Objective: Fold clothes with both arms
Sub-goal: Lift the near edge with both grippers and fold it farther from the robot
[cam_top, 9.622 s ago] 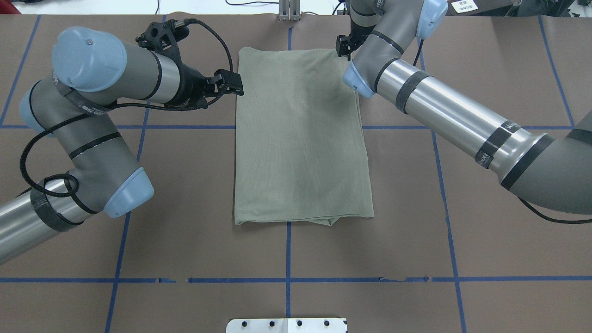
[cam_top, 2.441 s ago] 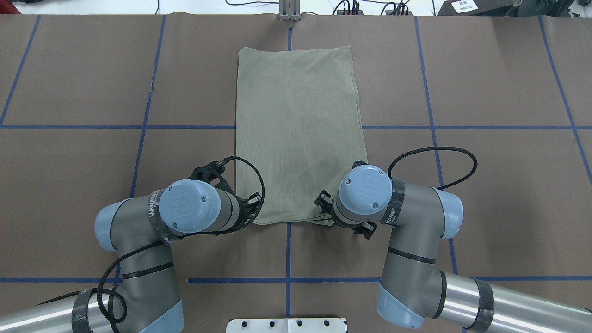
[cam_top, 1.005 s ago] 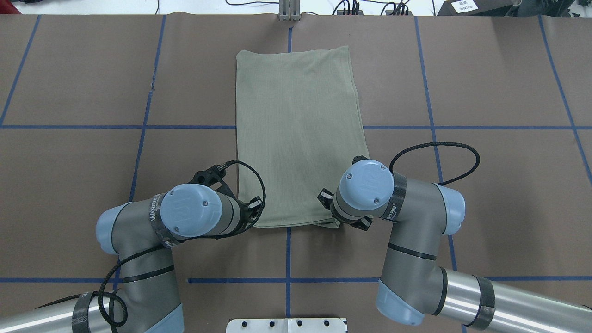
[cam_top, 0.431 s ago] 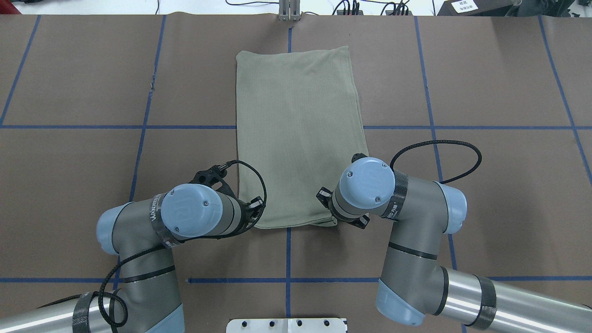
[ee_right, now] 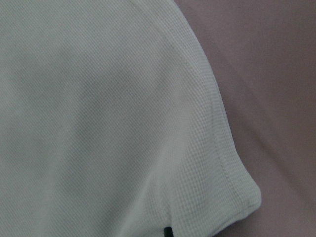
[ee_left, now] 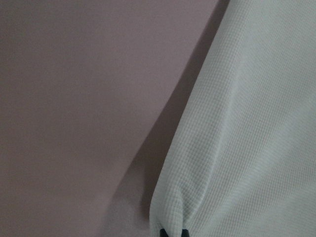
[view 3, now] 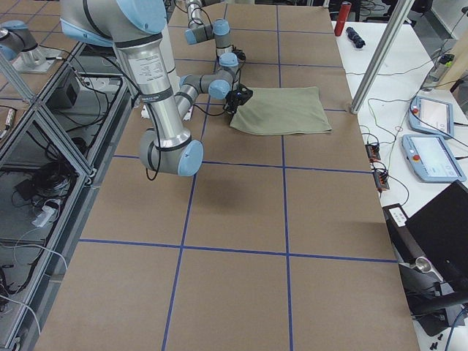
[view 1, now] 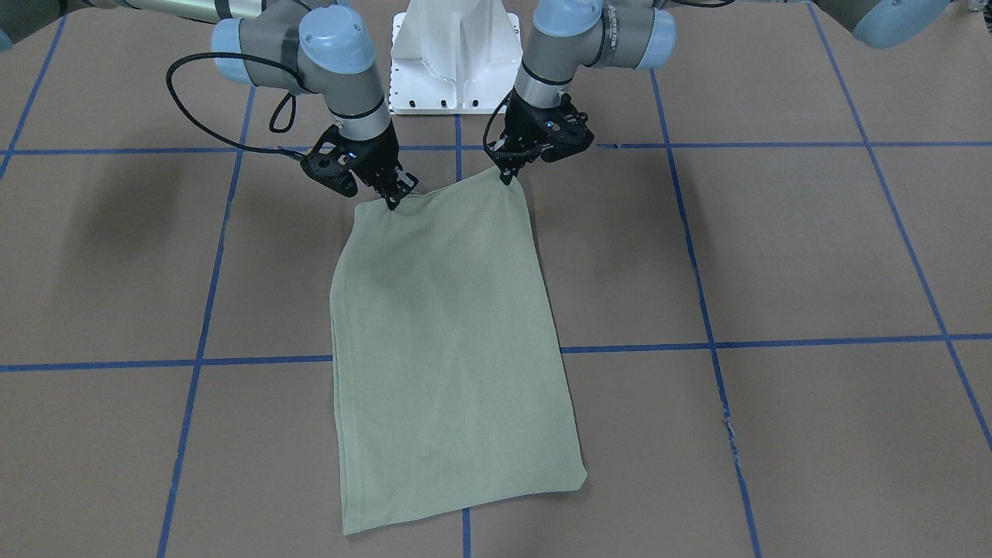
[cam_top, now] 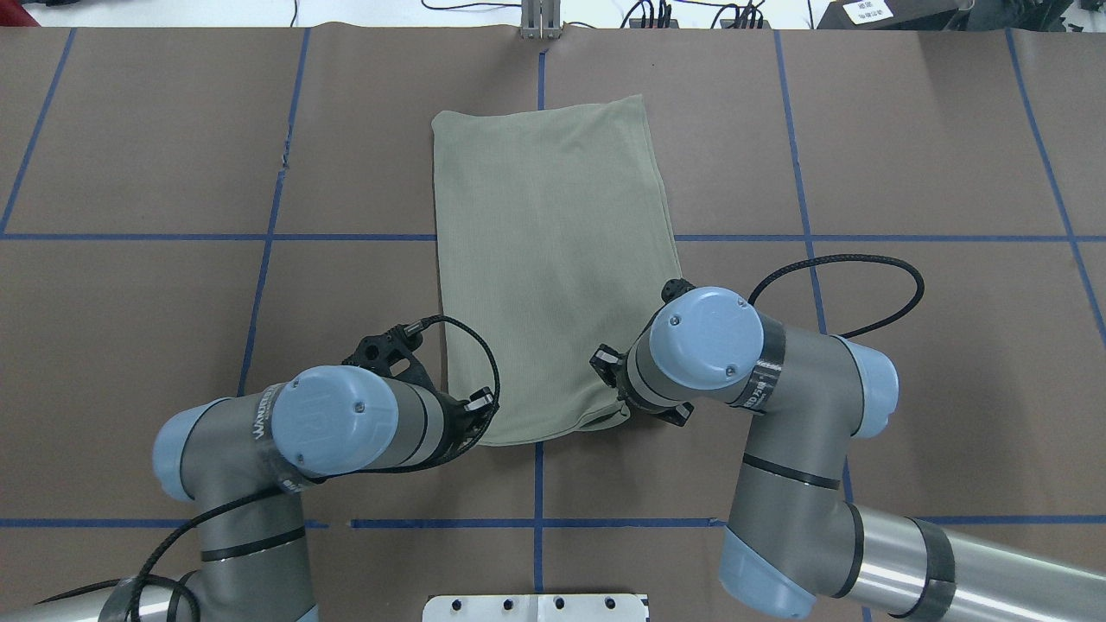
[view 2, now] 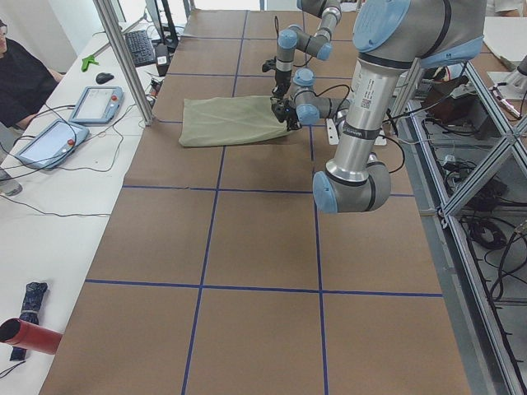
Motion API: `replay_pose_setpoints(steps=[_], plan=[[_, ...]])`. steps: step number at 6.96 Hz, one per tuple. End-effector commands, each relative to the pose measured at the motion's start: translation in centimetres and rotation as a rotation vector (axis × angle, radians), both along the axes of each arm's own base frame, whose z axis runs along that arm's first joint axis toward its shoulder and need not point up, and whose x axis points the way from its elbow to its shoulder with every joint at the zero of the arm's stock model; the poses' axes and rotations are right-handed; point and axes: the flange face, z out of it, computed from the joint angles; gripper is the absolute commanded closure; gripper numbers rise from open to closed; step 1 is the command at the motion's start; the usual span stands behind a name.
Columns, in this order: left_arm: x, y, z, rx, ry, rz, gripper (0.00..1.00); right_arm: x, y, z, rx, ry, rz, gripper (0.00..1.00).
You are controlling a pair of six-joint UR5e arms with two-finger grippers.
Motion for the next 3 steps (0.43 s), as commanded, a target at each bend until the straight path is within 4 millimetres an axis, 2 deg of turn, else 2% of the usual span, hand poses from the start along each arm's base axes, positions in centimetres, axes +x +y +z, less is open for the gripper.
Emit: replay_pose_setpoints(steps=[1, 2, 3], plan=[[-4.6, 4.8, -2.4, 0.006, 0.022, 0.062, 1.0, 4.0, 3.2, -1.2, 0.021, -0.061, -0.032, 1.0], [-6.2, 6.2, -4.0, 0.005, 0.025, 0.079, 1.0, 5.2, 5.1, -1.8, 0.021, -0.088, -0.056, 1.0], [-7.6, 6.8, -4.9, 0.002, 0.022, 0.085, 1.0, 7.2, 6.6, -2.7, 0.025, -0.123, -0.077, 1.0]])
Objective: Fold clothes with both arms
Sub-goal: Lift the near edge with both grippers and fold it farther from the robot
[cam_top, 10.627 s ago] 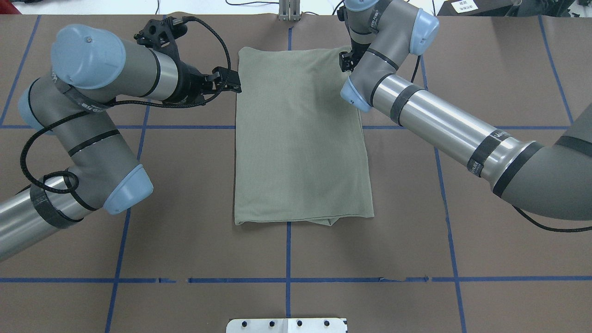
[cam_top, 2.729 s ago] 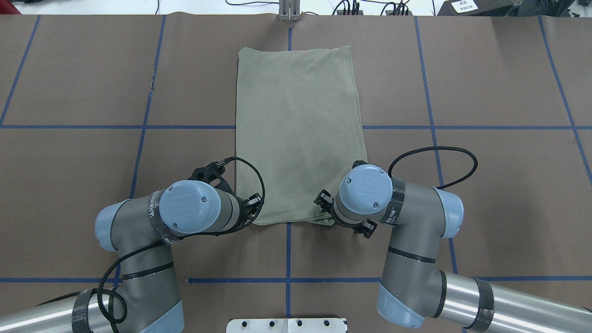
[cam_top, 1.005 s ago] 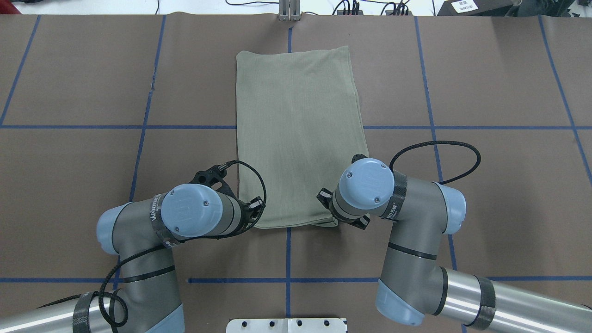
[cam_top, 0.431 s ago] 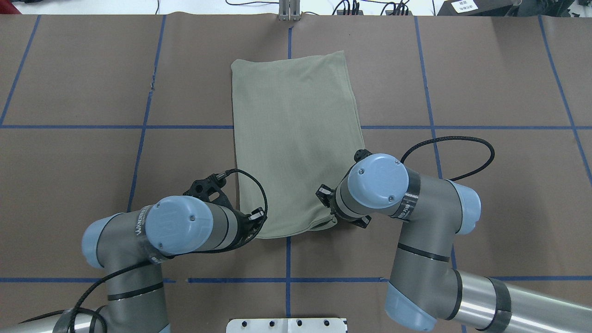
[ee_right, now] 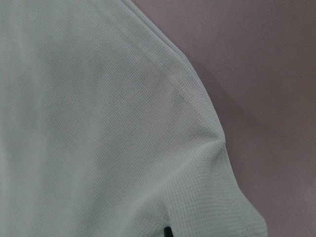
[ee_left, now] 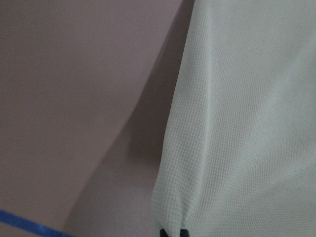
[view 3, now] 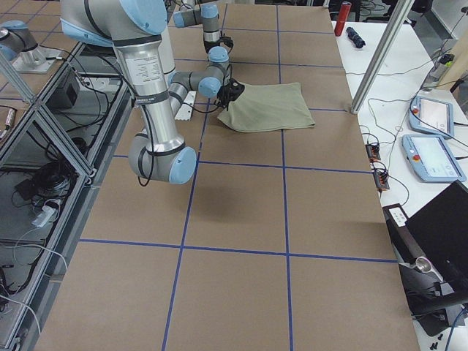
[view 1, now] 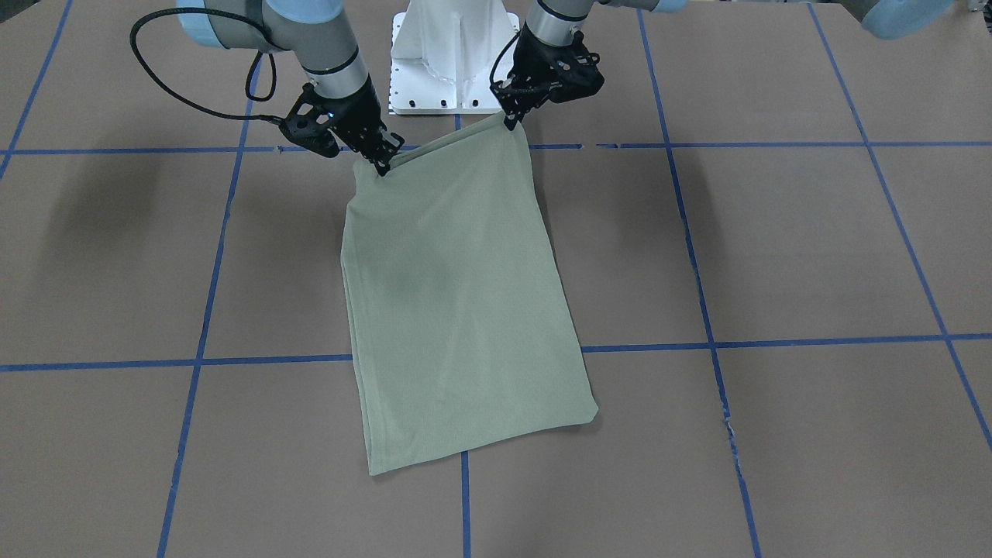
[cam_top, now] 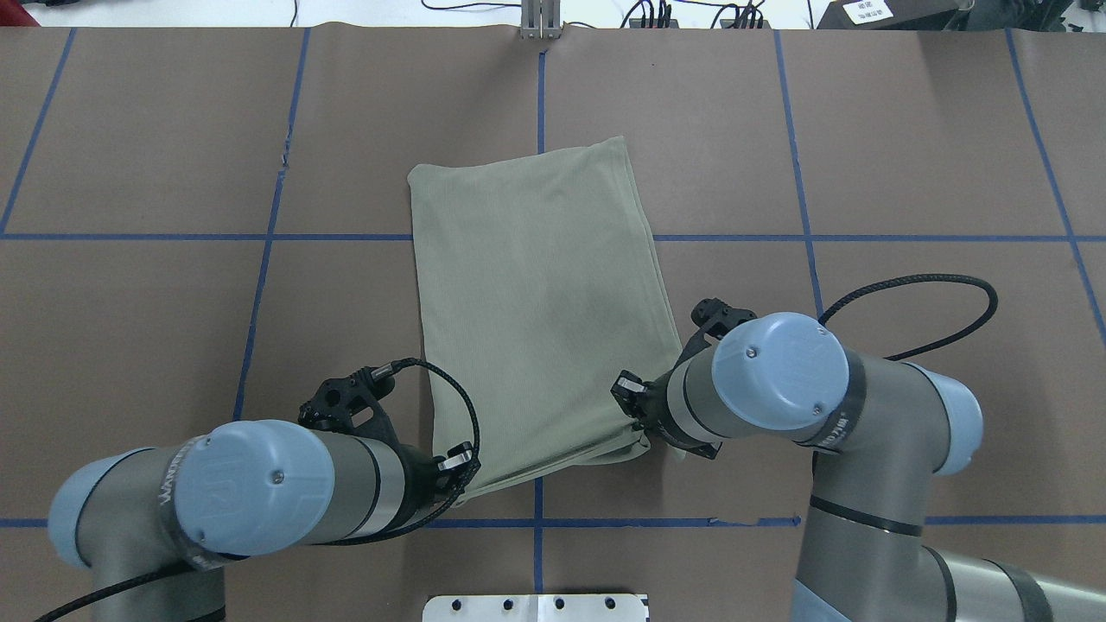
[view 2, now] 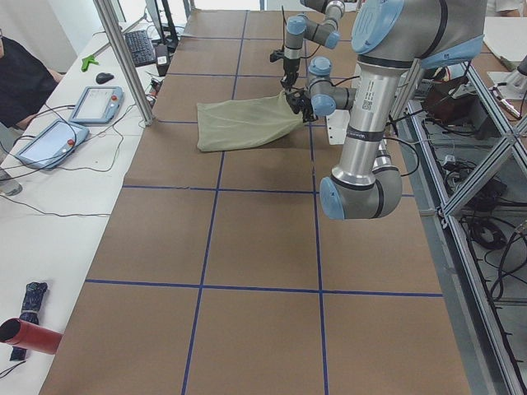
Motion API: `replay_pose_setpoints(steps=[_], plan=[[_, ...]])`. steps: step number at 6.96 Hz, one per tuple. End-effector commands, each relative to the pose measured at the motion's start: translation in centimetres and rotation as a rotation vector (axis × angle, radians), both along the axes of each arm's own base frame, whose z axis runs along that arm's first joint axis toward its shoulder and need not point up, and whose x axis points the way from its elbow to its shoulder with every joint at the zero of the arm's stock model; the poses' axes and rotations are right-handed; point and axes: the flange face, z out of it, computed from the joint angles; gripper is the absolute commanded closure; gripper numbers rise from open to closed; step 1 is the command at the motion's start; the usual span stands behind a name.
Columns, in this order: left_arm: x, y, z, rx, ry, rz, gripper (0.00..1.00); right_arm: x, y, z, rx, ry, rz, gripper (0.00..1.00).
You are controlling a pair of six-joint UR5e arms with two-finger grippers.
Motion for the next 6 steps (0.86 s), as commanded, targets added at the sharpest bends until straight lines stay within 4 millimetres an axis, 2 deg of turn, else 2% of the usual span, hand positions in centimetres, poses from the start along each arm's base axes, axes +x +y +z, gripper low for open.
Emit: replay_pose_setpoints(steps=[1, 2, 3, 4, 5, 6], plan=[[-1.7, 1.4, -1.3, -0.005, -0.006, 0.023, 1.0, 2.6, 2.4, -1.9, 0.009, -0.063, -0.034, 1.0], [-1.7, 1.4, -1.4, -0.005, -0.005, 0.024, 1.0, 1.9, 2.7, -2.4, 0.01, -0.069, -0.044, 1.0], [-1.5, 0.8, -1.3, -0.007, -0.012, 0.014, 1.0, 0.7, 2.0, -2.7, 0.019, -0.064, -0.03, 1.0], [-2.1, -1.4, -1.1, -0.006, -0.018, -0.03, 1.0, 0.1, -1.0, -3.3, 0.029, -0.059, 0.016, 1.0], [-2.3, -3.9, -0.7, -0.005, -0.03, -0.077, 1.0, 0.5, -3.5, -4.3, 0.038, -0.068, 0.058, 1.0], [-1.8, -6.9, -1.3, 0.032, -0.042, -0.103, 1.0, 0.2, -6.2, -5.6, 0.046, -0.073, 0.103, 1.0]])
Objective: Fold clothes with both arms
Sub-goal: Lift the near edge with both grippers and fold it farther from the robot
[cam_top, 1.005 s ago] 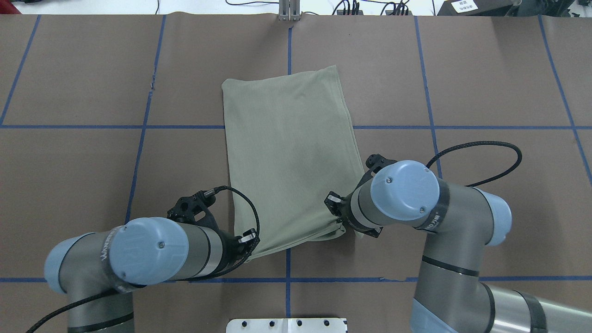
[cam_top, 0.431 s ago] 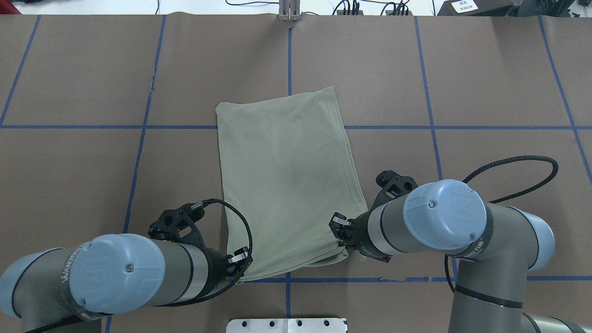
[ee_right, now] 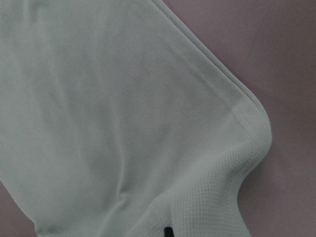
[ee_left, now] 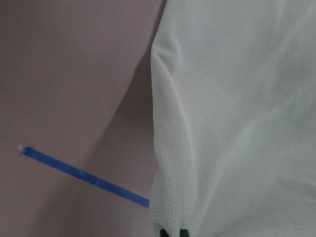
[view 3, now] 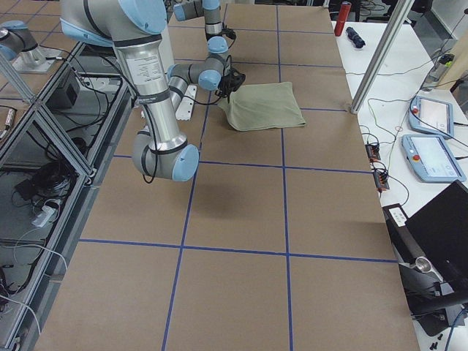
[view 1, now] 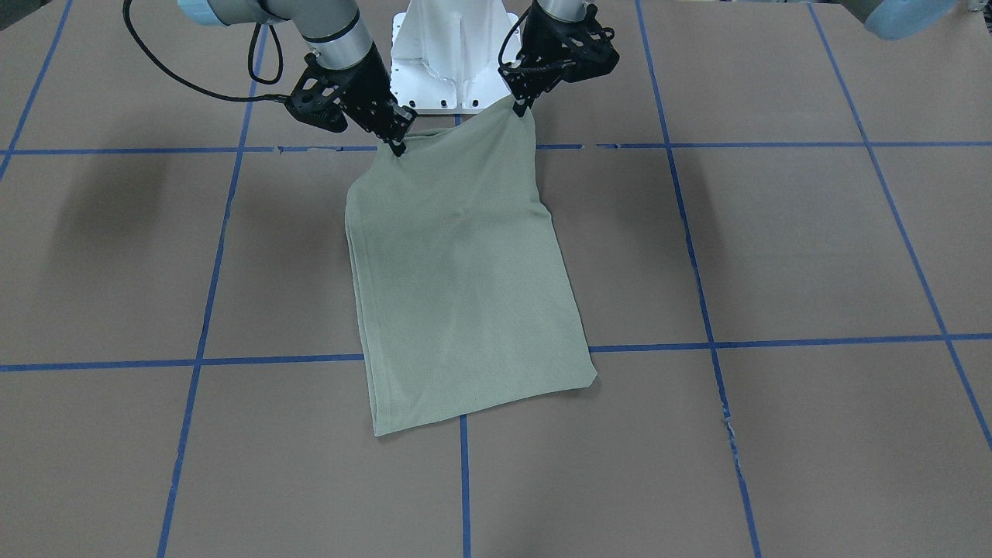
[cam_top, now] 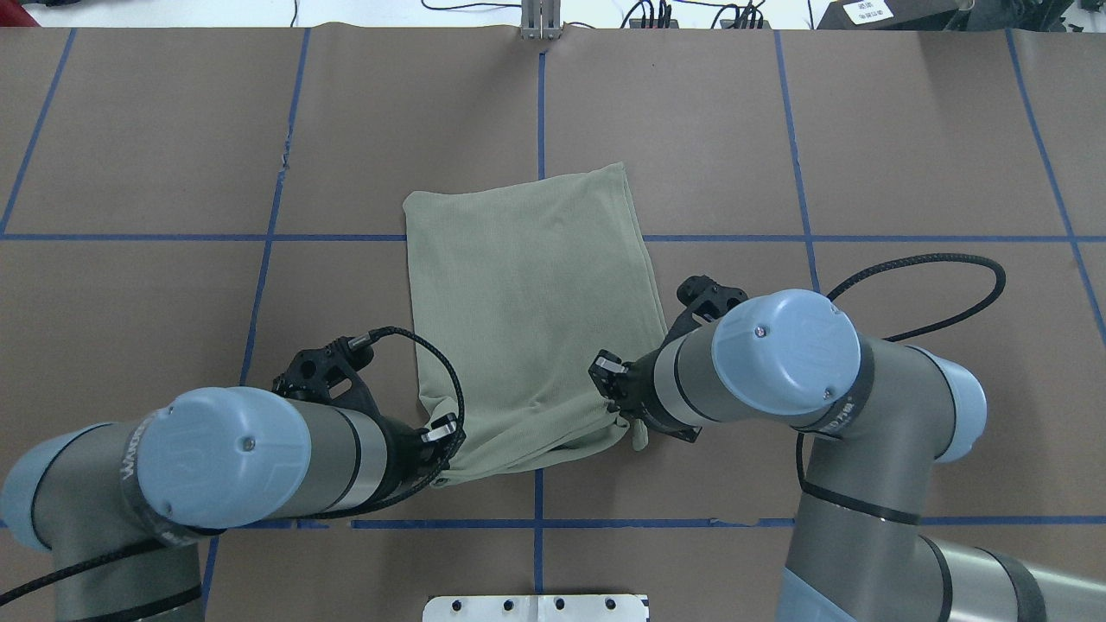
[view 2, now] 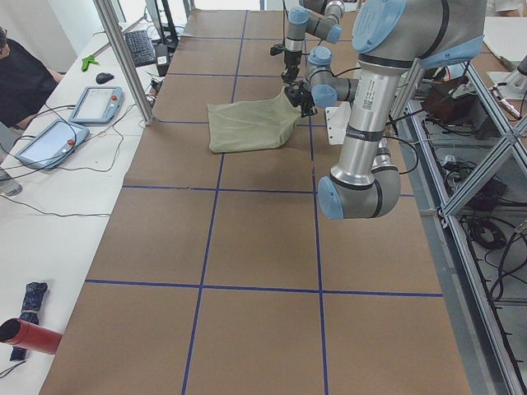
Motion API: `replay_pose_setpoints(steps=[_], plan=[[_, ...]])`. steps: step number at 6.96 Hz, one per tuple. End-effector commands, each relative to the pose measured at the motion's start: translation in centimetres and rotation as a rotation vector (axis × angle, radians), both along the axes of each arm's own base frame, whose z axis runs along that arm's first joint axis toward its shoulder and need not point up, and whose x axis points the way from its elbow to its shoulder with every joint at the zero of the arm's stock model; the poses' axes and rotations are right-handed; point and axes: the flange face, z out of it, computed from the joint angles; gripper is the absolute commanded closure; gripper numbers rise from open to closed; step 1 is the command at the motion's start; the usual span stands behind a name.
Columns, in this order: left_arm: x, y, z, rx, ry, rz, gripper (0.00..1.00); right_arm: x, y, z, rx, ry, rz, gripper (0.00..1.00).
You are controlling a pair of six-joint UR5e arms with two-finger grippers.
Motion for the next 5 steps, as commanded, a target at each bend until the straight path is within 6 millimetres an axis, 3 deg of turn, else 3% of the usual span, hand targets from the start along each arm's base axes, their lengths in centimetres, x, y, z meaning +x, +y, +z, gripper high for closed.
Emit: replay_pose_setpoints(steps=[1, 3, 5], plan=[[0.3, -7.2, -0.6, 0.041, -0.029, -0.089, 1.0, -1.0, -5.9, -2.1, 0.062, 0.013, 0.127, 1.0], [1.3, -14.2, 1.3, 0.042, -0.046, -0.18, 1.0, -3.5, -11.7, -0.7, 0.133, 0.004, 0.207, 1.0], [1.8, -18.7, 2.9, 0.061, -0.033, -0.23, 1.0, -6.3, -17.2, -0.9, 0.102, 0.053, 0.248, 1.0]])
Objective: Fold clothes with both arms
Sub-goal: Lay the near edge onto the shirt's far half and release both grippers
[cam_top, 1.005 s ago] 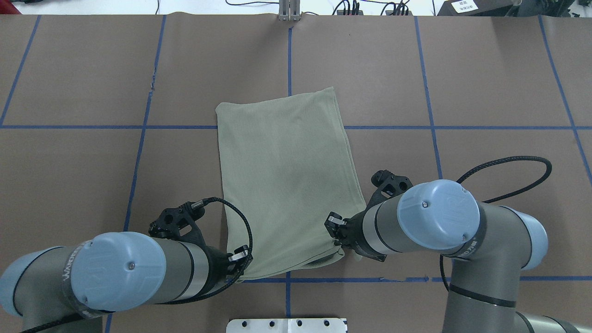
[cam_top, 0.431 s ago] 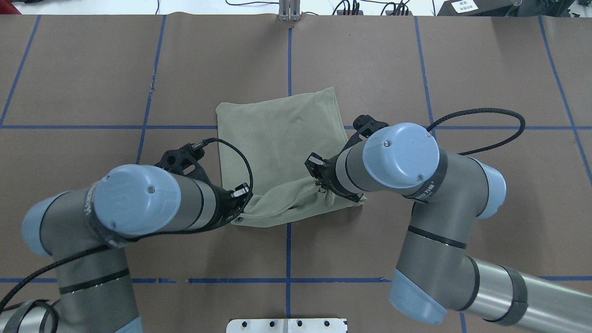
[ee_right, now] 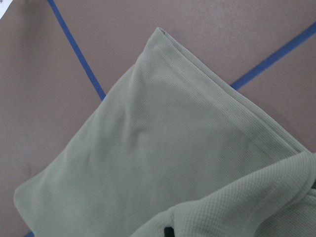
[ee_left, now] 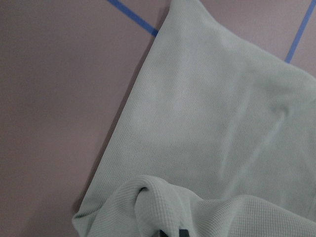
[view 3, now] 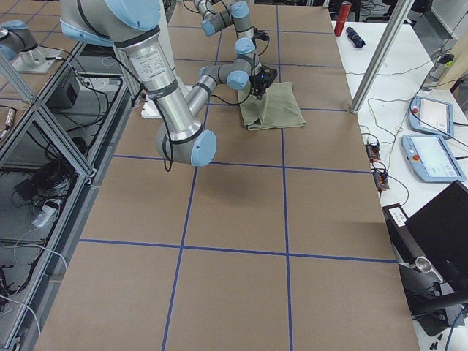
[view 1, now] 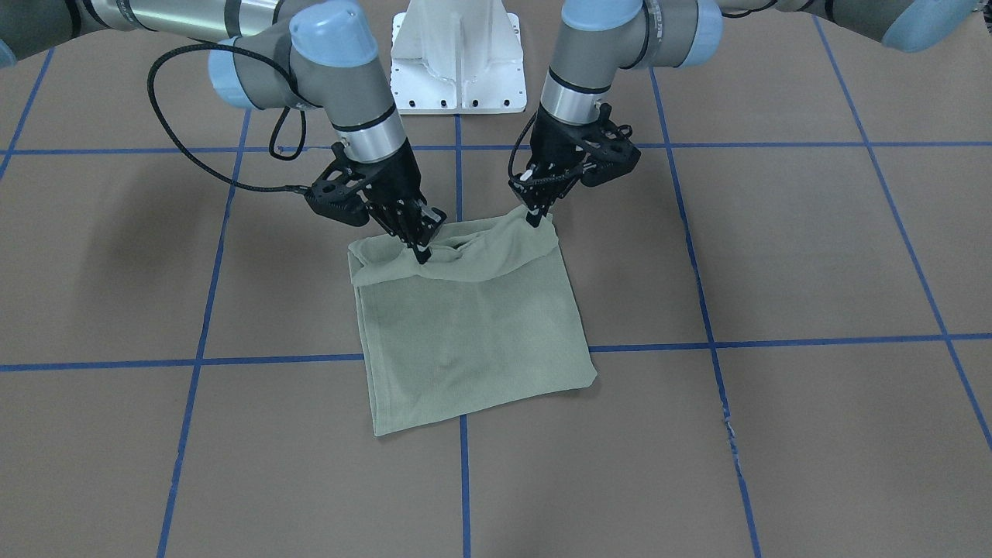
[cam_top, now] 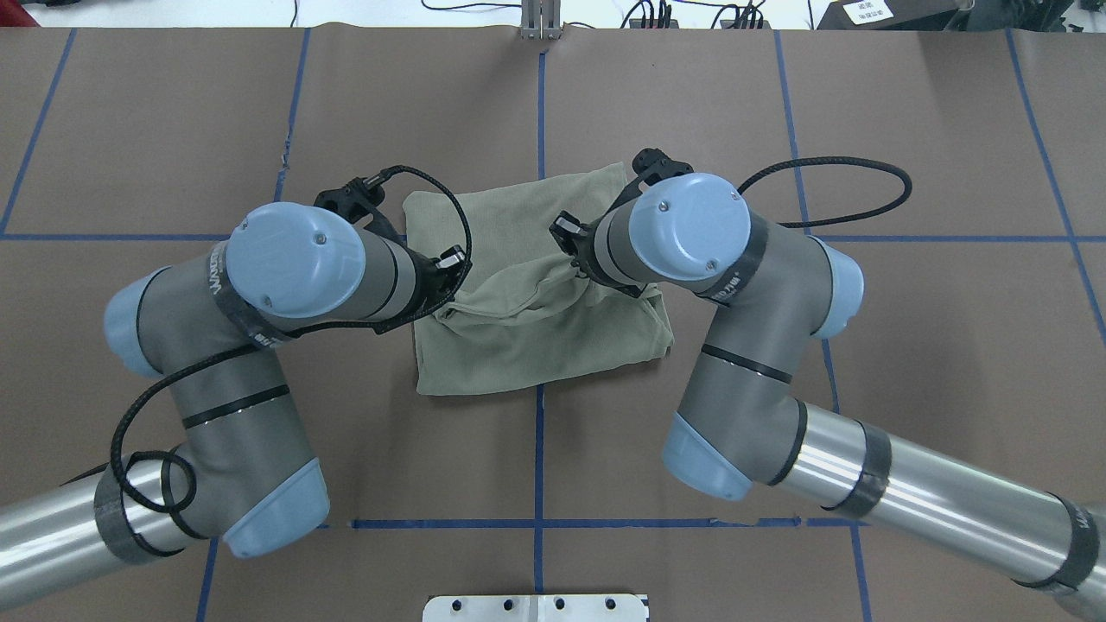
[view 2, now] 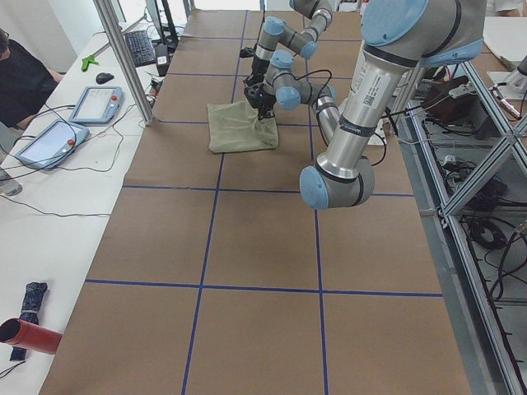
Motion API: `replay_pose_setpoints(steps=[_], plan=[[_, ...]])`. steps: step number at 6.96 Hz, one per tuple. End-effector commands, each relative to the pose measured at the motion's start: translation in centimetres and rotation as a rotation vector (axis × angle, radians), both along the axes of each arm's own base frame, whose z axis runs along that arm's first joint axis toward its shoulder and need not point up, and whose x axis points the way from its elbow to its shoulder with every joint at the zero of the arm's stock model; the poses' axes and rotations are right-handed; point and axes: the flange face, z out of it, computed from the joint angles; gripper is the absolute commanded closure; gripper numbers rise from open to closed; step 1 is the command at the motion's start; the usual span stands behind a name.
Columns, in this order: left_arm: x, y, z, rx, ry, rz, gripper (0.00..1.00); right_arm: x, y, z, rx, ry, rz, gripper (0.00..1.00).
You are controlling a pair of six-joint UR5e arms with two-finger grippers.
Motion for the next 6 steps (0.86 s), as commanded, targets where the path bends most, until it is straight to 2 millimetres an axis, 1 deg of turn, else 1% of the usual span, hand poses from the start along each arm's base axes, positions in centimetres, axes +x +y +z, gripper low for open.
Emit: replay_pose_setpoints(steps=[1, 2, 3, 4, 5, 6], plan=[[-0.1, -5.0, 2.1, 0.007, 0.003, -0.063, 1.0, -1.3, -4.9, -0.6, -0.023, 0.026, 0.044, 1.0], [-0.1, -6.7, 2.6, 0.002, -0.008, -0.082, 1.0, -0.5, -6.6, -0.6, -0.037, 0.028, 0.058, 1.0], [0.2, -7.7, 2.3, -0.004, -0.01, -0.092, 1.0, -0.9, -7.7, -0.1, -0.052, 0.043, 0.057, 1.0], [0.9, -8.3, 2.5, 0.004, 0.006, -0.097, 1.0, -1.8, -8.7, -0.2, -0.053, 0.042, 0.06, 1.0], [0.8, -9.5, 2.9, 0.006, 0.013, -0.114, 1.0, -2.7, -9.7, -0.6, -0.054, 0.043, 0.063, 1.0], [0.5, -11.2, 3.2, 0.035, -0.02, -0.108, 0.01, -3.3, -11.2, -0.1, -0.069, 0.068, 0.07, 0.66]])
